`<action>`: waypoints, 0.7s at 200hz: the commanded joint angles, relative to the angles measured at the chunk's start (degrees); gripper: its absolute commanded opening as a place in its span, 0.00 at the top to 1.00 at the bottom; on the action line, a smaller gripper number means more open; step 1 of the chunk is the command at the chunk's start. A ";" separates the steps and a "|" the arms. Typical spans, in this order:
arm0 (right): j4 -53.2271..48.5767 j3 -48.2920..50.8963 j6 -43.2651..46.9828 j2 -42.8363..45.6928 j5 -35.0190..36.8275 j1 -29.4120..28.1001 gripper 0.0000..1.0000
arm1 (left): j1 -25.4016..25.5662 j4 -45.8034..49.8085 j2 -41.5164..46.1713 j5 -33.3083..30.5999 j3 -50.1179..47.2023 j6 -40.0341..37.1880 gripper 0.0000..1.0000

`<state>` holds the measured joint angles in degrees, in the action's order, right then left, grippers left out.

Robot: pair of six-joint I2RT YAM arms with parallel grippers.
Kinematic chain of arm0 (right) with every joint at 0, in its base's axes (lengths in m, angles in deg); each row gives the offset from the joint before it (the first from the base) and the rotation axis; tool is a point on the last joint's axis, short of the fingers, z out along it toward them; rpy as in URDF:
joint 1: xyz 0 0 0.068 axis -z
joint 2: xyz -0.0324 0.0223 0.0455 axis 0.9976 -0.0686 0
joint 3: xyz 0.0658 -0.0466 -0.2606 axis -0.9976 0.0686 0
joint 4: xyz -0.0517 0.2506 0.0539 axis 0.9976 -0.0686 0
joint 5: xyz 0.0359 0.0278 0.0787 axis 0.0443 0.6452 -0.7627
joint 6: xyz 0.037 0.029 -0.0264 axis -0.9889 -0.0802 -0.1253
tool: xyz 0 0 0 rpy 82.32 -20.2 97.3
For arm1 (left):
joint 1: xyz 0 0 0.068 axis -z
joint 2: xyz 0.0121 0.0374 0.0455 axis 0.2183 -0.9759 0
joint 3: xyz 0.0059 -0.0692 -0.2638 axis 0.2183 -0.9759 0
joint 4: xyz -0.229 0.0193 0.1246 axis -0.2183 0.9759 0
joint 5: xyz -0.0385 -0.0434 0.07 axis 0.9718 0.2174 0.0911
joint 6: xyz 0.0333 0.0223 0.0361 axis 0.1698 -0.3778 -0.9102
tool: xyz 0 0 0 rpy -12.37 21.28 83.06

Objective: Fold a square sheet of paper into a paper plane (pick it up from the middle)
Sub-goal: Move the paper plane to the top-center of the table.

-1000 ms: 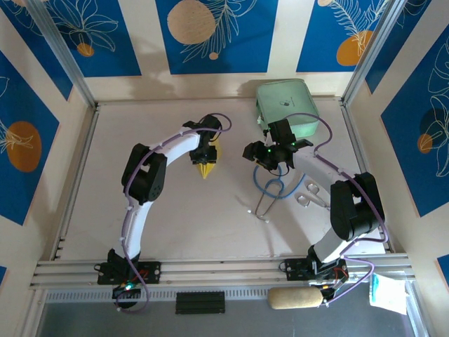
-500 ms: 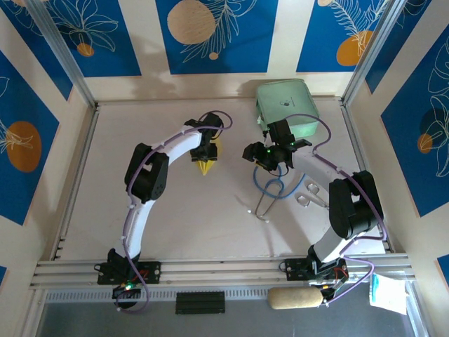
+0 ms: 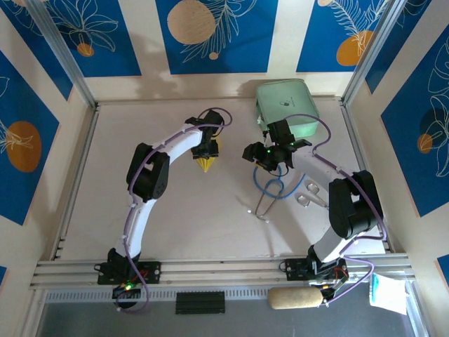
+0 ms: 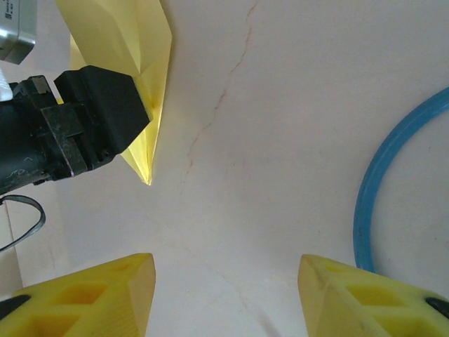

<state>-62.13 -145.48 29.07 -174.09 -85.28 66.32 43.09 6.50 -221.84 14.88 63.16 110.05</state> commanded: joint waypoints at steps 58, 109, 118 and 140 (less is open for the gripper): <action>-1.03 -1.13 -0.30 -0.15 -0.68 0.28 0.43 | -0.68 -0.53 8.06 -0.78 -0.50 2.35 0.47; -1.00 -1.31 -0.30 -0.02 -0.65 0.32 0.43 | -1.37 -0.67 7.22 0.31 -0.25 0.43 0.46; -1.04 -1.31 -0.35 -0.02 -0.74 0.26 0.43 | -1.43 -0.37 6.56 -0.03 -0.27 0.16 0.45; -1.04 -1.14 -0.32 -0.01 -0.81 0.32 0.43 | -1.61 0.78 4.80 -0.33 0.16 -0.60 0.45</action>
<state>-62.19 -145.55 29.07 -174.09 -85.26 66.32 42.21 4.97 -214.91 14.86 63.05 110.91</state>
